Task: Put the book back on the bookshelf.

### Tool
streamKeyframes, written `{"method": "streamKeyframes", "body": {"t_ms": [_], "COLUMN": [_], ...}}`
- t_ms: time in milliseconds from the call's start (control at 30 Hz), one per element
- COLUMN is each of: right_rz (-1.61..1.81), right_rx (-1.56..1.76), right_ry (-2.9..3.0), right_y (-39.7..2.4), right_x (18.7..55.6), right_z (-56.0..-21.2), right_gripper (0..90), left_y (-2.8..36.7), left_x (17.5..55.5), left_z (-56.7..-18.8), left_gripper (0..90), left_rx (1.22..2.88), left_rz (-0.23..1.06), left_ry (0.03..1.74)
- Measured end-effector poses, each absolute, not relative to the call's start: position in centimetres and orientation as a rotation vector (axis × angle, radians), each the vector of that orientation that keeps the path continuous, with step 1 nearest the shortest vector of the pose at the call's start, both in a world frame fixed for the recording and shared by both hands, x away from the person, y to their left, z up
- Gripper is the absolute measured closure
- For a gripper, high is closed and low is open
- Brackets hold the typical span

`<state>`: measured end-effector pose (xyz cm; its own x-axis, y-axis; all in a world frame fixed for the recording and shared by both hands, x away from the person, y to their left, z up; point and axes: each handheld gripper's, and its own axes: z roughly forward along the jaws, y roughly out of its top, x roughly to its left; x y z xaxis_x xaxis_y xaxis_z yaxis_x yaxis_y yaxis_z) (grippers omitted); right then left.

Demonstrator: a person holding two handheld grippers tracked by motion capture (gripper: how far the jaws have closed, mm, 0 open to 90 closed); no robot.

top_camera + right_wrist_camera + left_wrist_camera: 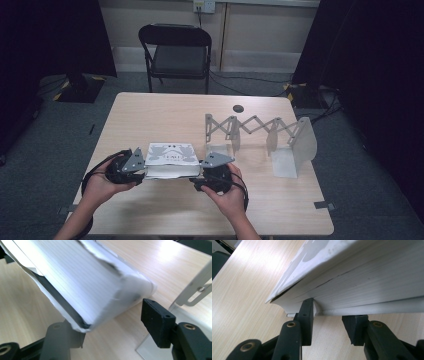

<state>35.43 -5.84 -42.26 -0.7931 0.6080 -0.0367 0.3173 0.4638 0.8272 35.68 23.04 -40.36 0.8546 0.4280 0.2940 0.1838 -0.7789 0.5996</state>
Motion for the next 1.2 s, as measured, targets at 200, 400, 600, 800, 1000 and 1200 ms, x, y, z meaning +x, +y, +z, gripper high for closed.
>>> {"method": "streamKeyframes", "body": {"t_ms": [200,400,600,800,1000,1200], "right_rz": [1.266,1.248,1.247,1.234,1.254,1.291], "right_rx": [0.776,0.763,0.734,0.724,0.733,0.758], "right_ry": [2.374,2.387,2.401,2.417,2.403,2.382], "right_y": [-5.3,-5.3,-5.6,-5.2,-5.3,-5.7], "right_x": [35.5,35.1,34.1,34.1,34.6,34.8], "right_z": [-41.4,-41.1,-40.3,-40.0,-39.9,-40.2], "right_gripper": [40.9,42.0,44.9,45.3,45.2,38.1], "left_y": [23.4,23.4,23.4,23.1,22.8,22.6], "left_x": [35.6,35.0,34.4,34.7,34.8,35.0], "left_z": [-40.8,-40.7,-40.3,-40.3,-39.8,-39.2], "left_gripper": [62.5,62.4,61.9,54.5,64.1,65.6], "left_rx": [2.465,2.466,2.46,2.457,2.492,2.47], "left_rz": [0.568,0.558,0.557,0.552,0.614,0.61], "left_ry": [0.44,0.436,0.446,0.502,0.455,0.461]}}
